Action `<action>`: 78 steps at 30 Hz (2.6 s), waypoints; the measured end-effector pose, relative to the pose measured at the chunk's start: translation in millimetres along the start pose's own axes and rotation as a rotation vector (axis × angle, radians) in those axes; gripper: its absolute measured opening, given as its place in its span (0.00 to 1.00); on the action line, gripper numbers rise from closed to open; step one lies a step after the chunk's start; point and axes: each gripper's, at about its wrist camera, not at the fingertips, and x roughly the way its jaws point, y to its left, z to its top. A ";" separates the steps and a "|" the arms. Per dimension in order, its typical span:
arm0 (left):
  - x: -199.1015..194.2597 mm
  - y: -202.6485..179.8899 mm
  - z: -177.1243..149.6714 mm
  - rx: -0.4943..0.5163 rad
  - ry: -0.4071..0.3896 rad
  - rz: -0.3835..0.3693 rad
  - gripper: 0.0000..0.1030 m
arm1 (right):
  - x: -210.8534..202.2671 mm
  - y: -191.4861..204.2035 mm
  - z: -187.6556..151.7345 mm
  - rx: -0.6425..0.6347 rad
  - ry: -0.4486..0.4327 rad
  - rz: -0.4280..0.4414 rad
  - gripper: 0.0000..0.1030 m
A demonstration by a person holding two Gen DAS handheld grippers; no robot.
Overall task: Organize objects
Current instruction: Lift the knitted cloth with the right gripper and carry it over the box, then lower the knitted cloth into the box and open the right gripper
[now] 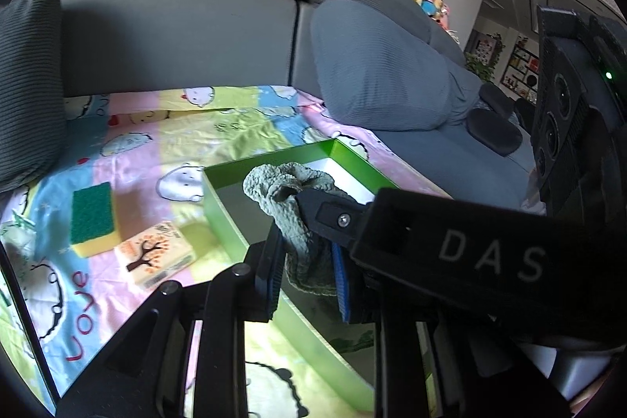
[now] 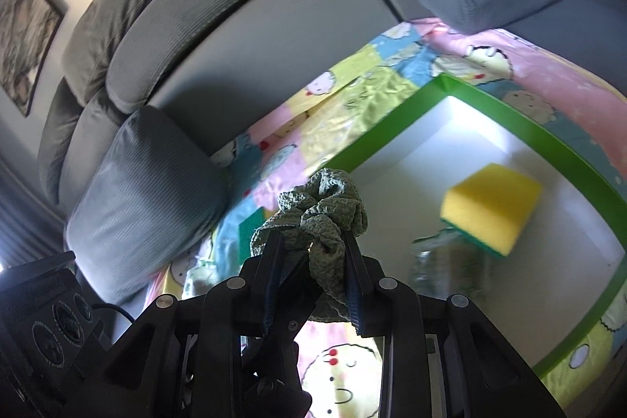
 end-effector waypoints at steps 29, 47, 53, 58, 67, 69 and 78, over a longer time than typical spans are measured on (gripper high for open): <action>39.3 -12.7 -11.7 -0.103 0.108 -0.178 0.18 | 2.8 -38.5 6.7 0.083 0.016 -0.175 0.30; 43.7 -9.1 -16.4 -0.135 0.138 -0.205 0.19 | 9.0 -41.6 5.1 0.093 0.036 -0.213 0.30; 43.9 -8.7 -16.9 -0.138 0.147 -0.213 0.19 | 9.8 -41.8 5.1 0.092 0.035 -0.228 0.30; 45.4 -9.0 -17.4 -0.135 0.153 -0.211 0.19 | 10.9 -44.2 5.4 0.099 0.038 -0.234 0.30; 42.0 -9.2 -17.7 -0.125 0.154 -0.213 0.20 | 8.8 -45.5 5.7 0.109 0.025 -0.246 0.30; 41.9 -9.4 -18.1 -0.120 0.156 -0.212 0.21 | 8.2 -47.9 6.0 0.120 0.023 -0.250 0.30; 37.3 -10.0 -18.5 -0.100 0.154 -0.204 0.22 | 2.8 -55.1 6.9 0.152 -0.001 -0.267 0.30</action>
